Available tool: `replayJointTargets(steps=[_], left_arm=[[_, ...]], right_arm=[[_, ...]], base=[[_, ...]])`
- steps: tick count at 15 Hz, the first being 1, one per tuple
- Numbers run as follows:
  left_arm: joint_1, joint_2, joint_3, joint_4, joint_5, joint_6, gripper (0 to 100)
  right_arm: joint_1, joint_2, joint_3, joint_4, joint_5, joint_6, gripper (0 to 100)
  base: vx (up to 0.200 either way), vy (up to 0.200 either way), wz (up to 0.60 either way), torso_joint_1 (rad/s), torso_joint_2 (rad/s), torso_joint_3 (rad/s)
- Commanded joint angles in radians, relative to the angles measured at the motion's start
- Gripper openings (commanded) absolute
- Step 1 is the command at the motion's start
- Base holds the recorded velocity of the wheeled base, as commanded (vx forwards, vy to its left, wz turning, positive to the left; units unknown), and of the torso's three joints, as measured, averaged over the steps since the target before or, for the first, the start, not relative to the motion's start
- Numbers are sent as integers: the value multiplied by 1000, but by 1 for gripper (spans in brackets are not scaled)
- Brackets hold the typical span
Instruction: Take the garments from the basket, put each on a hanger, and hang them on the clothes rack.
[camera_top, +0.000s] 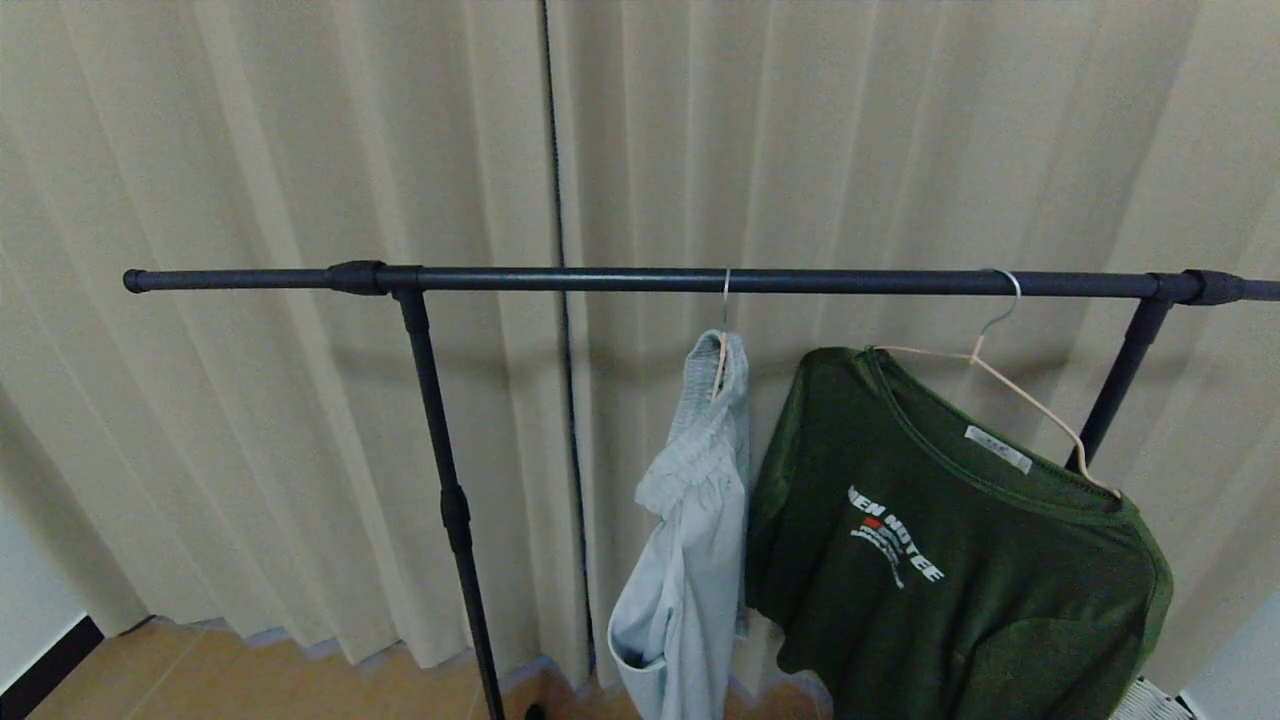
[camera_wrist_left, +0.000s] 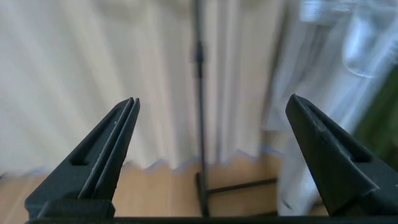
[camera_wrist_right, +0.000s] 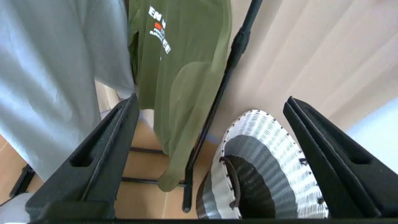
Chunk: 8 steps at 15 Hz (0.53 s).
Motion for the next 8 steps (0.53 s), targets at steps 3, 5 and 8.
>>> replayJointTargets(steps=[3,5,8], left_arm=[[-98,-2,1,1,-3,11,100],[-136,-7,1,1,-1,11,100],[-134,-103,3,0,2,11,100]], right_arm=[[22,-114,54,-22,8,27,100],[82,-180,56,-28,11,32,100],[77,-192,65,-33,10,92,100]], base=[[0,0,0,0,0,0],[0,0,0,0,0,0],[0,0,0,0,0,0]])
